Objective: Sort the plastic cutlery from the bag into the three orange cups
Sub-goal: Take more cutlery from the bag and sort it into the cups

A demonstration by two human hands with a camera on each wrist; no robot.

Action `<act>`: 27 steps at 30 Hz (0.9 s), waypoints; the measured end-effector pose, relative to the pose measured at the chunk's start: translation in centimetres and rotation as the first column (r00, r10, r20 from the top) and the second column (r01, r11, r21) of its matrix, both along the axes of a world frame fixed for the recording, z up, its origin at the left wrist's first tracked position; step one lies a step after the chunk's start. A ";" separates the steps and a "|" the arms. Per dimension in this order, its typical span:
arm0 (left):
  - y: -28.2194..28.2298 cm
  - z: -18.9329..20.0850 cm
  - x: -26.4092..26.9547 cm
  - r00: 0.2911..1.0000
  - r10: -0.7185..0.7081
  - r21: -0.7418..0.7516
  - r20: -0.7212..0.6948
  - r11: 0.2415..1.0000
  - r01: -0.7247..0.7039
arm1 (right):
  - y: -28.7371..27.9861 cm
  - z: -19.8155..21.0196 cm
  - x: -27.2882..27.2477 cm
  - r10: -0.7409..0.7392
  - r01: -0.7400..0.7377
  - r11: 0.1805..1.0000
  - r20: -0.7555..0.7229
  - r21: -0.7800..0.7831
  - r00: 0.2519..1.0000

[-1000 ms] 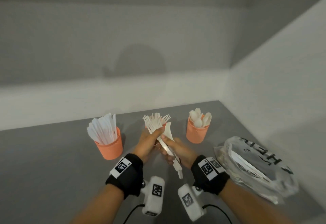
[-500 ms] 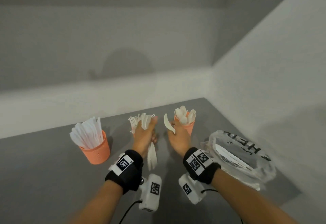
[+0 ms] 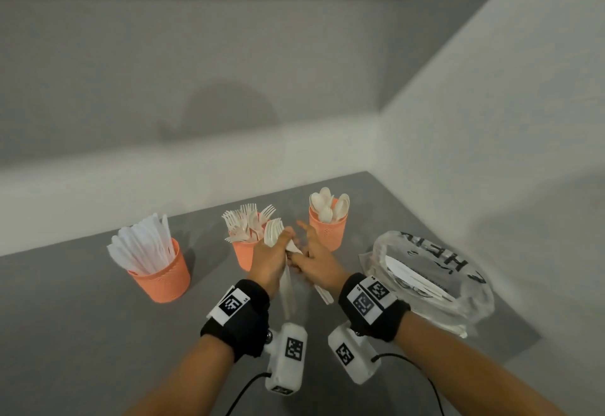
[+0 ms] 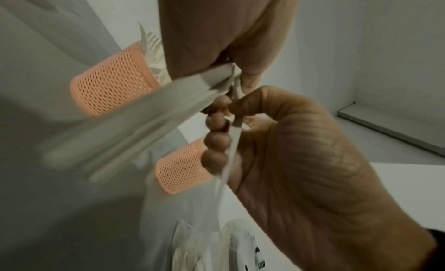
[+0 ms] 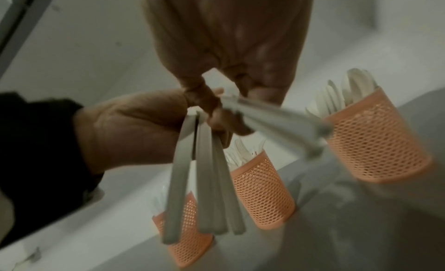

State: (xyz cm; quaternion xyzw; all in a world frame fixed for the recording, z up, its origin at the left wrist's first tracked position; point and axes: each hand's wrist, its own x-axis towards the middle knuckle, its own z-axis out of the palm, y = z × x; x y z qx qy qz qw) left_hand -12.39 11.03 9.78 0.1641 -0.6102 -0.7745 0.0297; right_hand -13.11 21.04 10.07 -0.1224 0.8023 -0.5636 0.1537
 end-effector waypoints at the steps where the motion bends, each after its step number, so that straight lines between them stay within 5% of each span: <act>1: 0.2 0.0 0.0 1.000 0.005 0.012 0.001 1.000 -0.005 | 0.3 0.1 0.0 0.011 -0.007 0.999 0.076 -0.051 0.997; 7: 0.7 -0.8 -0.5 0.998 0.054 0.086 0.008 0.995 -0.055 | 3.8 0.4 -1.3 0.003 -0.009 0.999 0.154 0.044 0.988; 11: 0.8 -1.3 -1.1 0.995 -0.016 0.136 0.096 0.991 0.002 | 8.5 0.4 -3.2 -0.206 0.201 0.976 0.062 0.082 0.977; 13: 0.2 -1.0 -1.7 0.991 -0.032 0.146 0.131 0.989 0.013 | 11.7 0.7 -4.2 -0.265 0.263 0.938 -0.024 0.226 0.964; 18: -3.1 2.7 -5.5 0.992 0.125 0.155 0.025 0.980 -0.127 | 18.6 -1.1 -6.2 -0.096 0.125 0.598 -0.084 0.792 0.992; 21: -4.7 5.6 -7.4 0.946 0.277 0.099 -0.169 0.960 -0.263 | 20.3 -3.2 -6.4 -0.021 -0.014 0.458 0.027 0.889 0.999; 27: -5.8 6.4 -9.2 0.883 0.323 -0.013 -0.341 0.937 -0.348 | 20.2 -6.4 -6.5 0.038 -0.117 0.358 0.111 0.926 0.993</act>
